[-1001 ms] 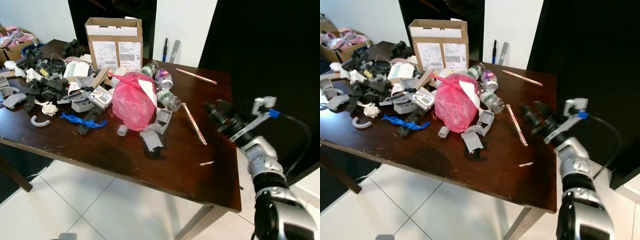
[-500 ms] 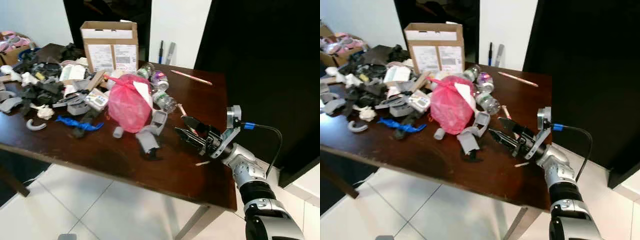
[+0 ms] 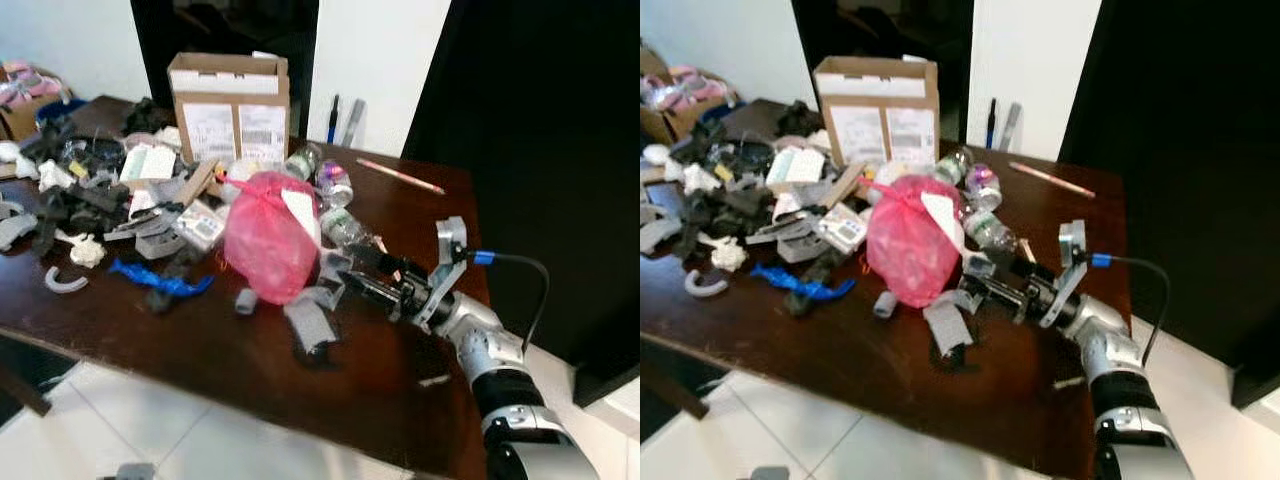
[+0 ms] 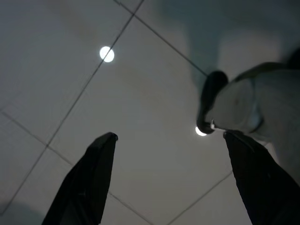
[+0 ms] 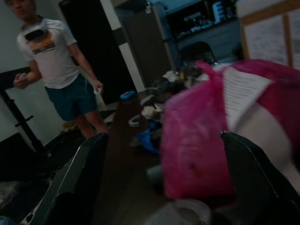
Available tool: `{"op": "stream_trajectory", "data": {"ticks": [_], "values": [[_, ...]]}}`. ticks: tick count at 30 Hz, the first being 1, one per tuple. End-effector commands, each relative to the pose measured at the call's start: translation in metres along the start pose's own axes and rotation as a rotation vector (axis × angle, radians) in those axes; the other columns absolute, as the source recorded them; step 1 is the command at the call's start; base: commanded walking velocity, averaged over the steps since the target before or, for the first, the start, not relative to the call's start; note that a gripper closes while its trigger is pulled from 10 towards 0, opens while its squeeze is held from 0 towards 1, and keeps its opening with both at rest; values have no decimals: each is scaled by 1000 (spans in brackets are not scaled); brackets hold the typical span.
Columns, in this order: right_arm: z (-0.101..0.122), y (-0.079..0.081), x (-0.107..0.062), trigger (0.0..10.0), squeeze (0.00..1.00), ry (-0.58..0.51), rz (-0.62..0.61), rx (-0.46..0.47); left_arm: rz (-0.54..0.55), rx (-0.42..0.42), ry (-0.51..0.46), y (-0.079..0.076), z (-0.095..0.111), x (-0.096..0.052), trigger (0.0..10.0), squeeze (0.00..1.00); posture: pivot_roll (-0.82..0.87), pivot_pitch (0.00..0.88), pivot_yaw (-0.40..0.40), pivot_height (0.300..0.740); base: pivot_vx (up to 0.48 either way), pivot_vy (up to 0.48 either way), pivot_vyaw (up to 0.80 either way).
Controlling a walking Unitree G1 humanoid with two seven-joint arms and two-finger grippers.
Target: Picking trash to rubbish bin
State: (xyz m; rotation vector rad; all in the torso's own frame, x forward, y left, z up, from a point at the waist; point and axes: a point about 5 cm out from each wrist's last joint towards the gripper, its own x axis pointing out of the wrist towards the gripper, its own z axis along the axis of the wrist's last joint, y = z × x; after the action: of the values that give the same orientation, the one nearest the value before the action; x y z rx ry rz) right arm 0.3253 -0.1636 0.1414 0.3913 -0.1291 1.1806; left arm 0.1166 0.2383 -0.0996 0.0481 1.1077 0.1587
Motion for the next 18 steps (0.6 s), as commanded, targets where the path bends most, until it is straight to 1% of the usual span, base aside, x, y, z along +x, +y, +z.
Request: {"op": "stream_trajectory", "data": {"ticks": [1, 3, 7, 9, 15, 18], "values": [[-1, 2, 1, 10000, 0, 6, 13, 0, -5, -6, 30, 0, -10, -2, 10000, 0, 180, 77, -52, 740, 0, 0, 0], [-1, 3, 1, 10000, 0, 8, 14, 2, -7, -4, 32, 0, -11, -2, 10000, 0, 179, 81, -52, 740, 0, -141, 0], [-3, 4, 2, 10000, 0, 23, 15, -2, 4, 0, 34, 0, -11, -2, 10000, 0, 180, 84, -52, 740, 0, -448, 0], [-4, 4, 3, 10000, 0, 27, 14, -5, 10, -17, 31, 0, -12, -2, 10000, 0, 180, 86, -52, 740, 0, 0, 0], [-4, 5, 7, 10000, 0, 36, 19, -5, 23, -26, 36, 2, -15, -3, 10000, 0, 187, 89, -55, 740, 0, 0, 0], [-6, 6, 9, 10000, 0, 47, 28, -4, 36, -44, 40, 4, -17, -3, 10000, 0, 190, 92, -56, 740, 0, 0, 0]]}}
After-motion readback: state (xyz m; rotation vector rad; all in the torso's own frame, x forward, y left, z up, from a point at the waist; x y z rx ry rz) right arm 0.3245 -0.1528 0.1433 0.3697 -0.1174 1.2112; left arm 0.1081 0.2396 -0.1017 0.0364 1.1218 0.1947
